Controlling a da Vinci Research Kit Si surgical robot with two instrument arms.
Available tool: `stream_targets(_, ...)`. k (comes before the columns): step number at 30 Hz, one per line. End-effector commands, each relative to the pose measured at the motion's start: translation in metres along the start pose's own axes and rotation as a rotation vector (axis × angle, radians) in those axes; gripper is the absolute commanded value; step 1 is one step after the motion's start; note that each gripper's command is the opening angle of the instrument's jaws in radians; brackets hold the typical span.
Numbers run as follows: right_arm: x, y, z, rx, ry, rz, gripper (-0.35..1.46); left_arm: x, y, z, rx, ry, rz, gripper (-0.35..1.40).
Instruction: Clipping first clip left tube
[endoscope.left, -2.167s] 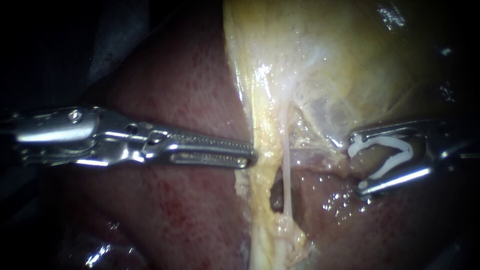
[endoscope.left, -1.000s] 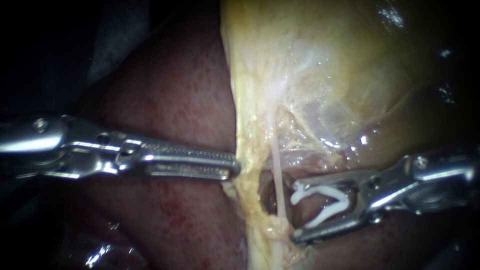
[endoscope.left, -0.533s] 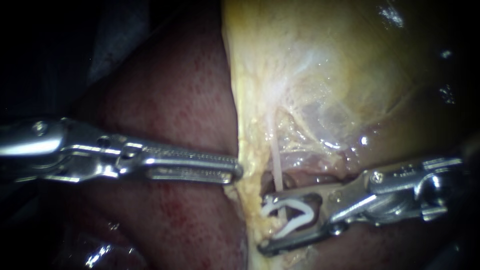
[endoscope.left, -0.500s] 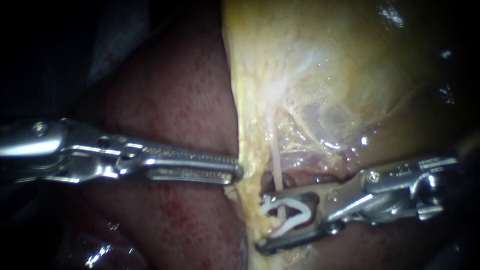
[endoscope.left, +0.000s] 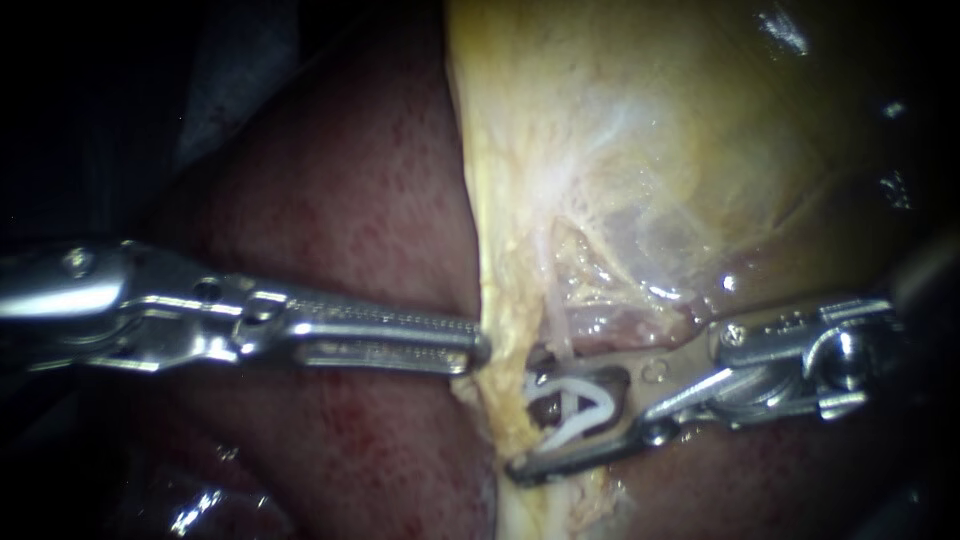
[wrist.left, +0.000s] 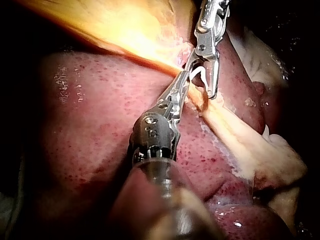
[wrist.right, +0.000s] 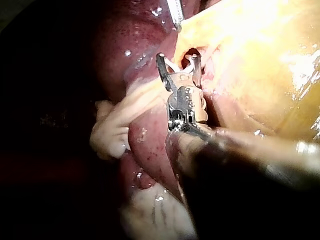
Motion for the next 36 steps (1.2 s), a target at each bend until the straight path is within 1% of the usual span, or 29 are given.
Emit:
stream_targets(1,0.0001,-0.0002,0.0003,-0.001,0.000,0.000,0.57,0.0000,0.0000,0.0000,0.001,0.000,0.000,-0.35)
stream_targets(5,0.0004,-0.0005,0.0009,-0.002,-0.001,-0.001,0.57,0.0000,0.0000,0.0000,0.001,0.000,0.000,-0.35)
stream_targets(8,0.0004,-0.0008,0.0012,0.011,-0.009,-0.002,0.57,0.0000,0.0001,0.0001,0.001,0.000,0.000,-0.35)
stream_targets(15,0.0000,-0.0014,0.0022,0.025,-0.019,0.023,0.55,0.0000,0.0002,0.0001,0.001,0.000,0.000,-0.35)
stream_targets(18,-0.0001,-0.0016,0.0030,0.035,-0.027,0.021,0.55,-0.0001,0.0002,0.0002,0.001,0.000,0.000,-0.35)
stream_targets(24,0.0002,-0.0020,0.0039,0.062,-0.046,0.027,0.50,-0.0001,0.0002,0.0002,0.001,0.000,0.000,-0.35)
stream_targets(29,0.0005,-0.0021,0.0043,0.081,-0.058,0.018,0.43,-0.0001,0.0002,0.0002,0.001,0.000,0.000,-0.35)
stream_targets(36,0.0004,-0.0018,0.0041,0.083,-0.060,0.028,0.38,-0.0001,0.0002,0.0002,0.001,0.000,0.000,-0.35)
